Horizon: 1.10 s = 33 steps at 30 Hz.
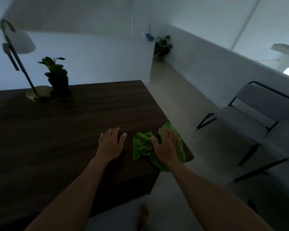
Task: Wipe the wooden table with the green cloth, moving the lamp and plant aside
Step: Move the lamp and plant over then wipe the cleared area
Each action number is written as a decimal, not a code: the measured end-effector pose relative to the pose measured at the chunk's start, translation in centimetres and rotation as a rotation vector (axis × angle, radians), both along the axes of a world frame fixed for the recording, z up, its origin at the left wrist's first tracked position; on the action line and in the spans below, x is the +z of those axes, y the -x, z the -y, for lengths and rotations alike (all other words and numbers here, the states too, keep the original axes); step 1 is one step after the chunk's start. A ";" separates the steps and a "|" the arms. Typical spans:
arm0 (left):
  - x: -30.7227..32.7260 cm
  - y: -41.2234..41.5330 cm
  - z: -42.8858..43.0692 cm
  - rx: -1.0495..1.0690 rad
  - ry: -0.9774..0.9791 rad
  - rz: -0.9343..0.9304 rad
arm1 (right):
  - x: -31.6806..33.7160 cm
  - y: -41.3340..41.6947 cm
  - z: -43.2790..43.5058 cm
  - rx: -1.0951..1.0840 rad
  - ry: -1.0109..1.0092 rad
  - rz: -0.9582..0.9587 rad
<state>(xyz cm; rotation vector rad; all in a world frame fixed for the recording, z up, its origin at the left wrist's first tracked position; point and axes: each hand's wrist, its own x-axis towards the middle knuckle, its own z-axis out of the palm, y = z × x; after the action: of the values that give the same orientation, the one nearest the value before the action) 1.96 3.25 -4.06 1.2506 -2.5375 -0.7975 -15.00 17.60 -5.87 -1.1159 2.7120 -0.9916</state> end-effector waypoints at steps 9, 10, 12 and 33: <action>8.4 -1.4 4.1 0.049 0.236 -0.005 | 10.3 -4.5 10.5 0.426 -0.135 -0.051; 9.4 -2.3 5.1 0.084 0.258 -0.015 | 11.9 -5.2 11.9 0.462 -0.120 -0.056; 11.0 -4.0 7.1 0.150 0.309 -0.024 | 14.3 -6.4 14.7 0.512 -0.100 -0.086; 7.1 -11.3 25.1 0.378 0.149 0.036 | 8.4 -10.5 36.8 0.750 -0.290 0.264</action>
<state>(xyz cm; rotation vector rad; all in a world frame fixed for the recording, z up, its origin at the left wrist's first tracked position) 13.21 -21.83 3.03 1.6316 -2.2315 -0.4960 -4.54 -19.16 2.50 -1.6007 1.8829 -0.5482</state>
